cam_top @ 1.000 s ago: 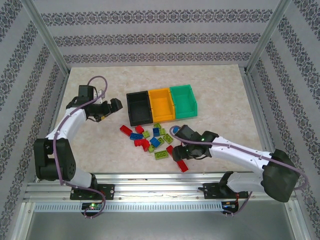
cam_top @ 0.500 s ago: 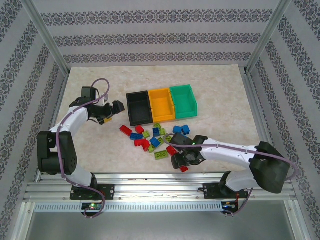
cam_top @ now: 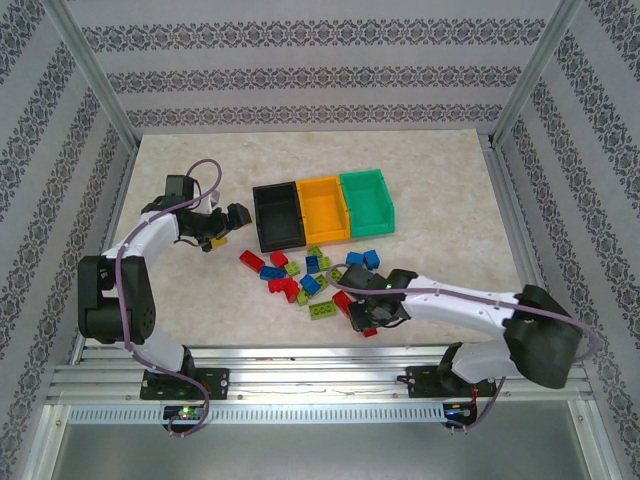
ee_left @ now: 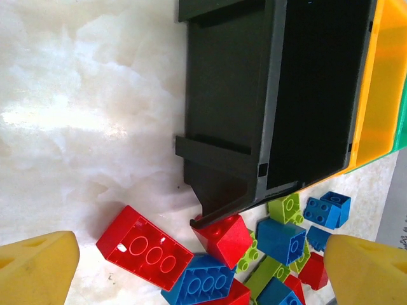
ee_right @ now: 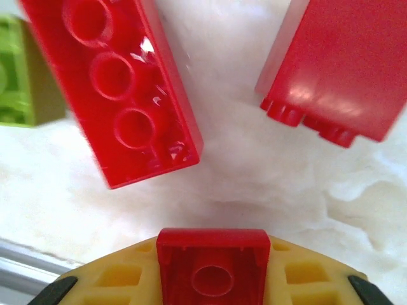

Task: Sort the legos into containers by color
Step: Pick up the lego from the bottom-center of the table, then place the lego in the container, then move the container to the center of the table.

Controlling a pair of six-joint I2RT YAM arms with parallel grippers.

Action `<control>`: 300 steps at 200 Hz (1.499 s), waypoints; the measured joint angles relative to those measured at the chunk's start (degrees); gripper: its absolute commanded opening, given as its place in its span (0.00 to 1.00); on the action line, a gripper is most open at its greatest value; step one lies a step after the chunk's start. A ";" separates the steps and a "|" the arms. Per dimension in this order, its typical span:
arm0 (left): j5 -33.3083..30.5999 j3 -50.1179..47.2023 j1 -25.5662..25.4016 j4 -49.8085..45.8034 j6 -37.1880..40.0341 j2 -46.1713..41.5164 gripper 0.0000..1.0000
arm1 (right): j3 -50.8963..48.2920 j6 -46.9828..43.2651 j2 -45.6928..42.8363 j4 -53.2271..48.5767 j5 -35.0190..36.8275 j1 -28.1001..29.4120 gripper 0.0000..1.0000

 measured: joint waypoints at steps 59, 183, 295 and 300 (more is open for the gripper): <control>1.14 0.00 0.04 0.02 0.00 0.00 0.98 | 4.70 -4.48 -4.92 10.08 -1.03 -20.26 0.23; 1.95 0.66 0.07 -0.04 0.04 0.52 0.96 | 40.44 -16.46 33.40 16.28 -4.74 -35.08 0.51; 2.40 0.98 1.18 -0.04 0.04 1.18 0.96 | 38.49 -15.93 31.61 16.11 -7.82 -44.70 0.57; 2.40 0.98 1.18 -0.04 0.04 1.18 0.96 | 38.49 -15.91 31.61 16.11 -7.82 -45.22 0.57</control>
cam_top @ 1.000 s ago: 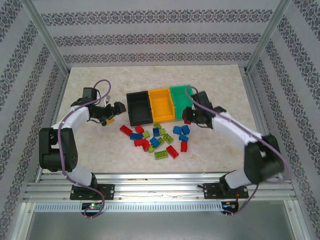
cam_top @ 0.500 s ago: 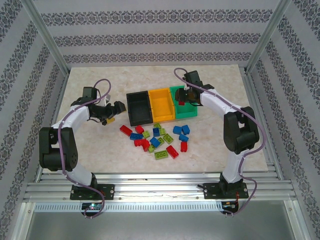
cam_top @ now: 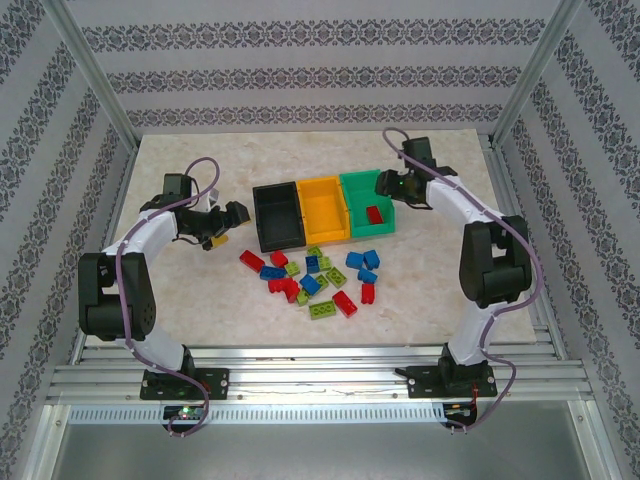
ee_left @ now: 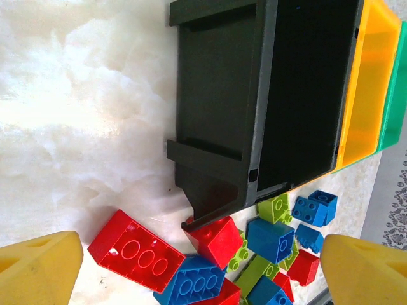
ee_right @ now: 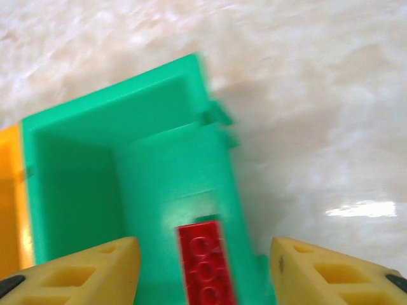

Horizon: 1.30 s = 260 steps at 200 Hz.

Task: Sort the legos into containers by color
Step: Move the container to the center of the table.

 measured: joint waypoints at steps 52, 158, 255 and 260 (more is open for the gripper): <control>0.04 0.00 0.00 0.00 -0.02 0.00 0.96 | -0.35 0.46 1.68 0.22 -3.21 -0.52 0.58; 0.44 0.00 0.00 0.02 -0.02 0.00 0.96 | -10.01 2.89 -2.75 1.95 -4.85 6.54 0.59; -2.08 -0.15 0.00 -0.57 0.39 -2.97 0.92 | -17.57 2.73 -11.52 3.15 -2.69 5.29 0.59; -2.38 -0.46 -0.02 -0.55 0.33 -3.85 0.92 | -18.51 2.60 -12.41 3.50 -2.54 5.29 0.59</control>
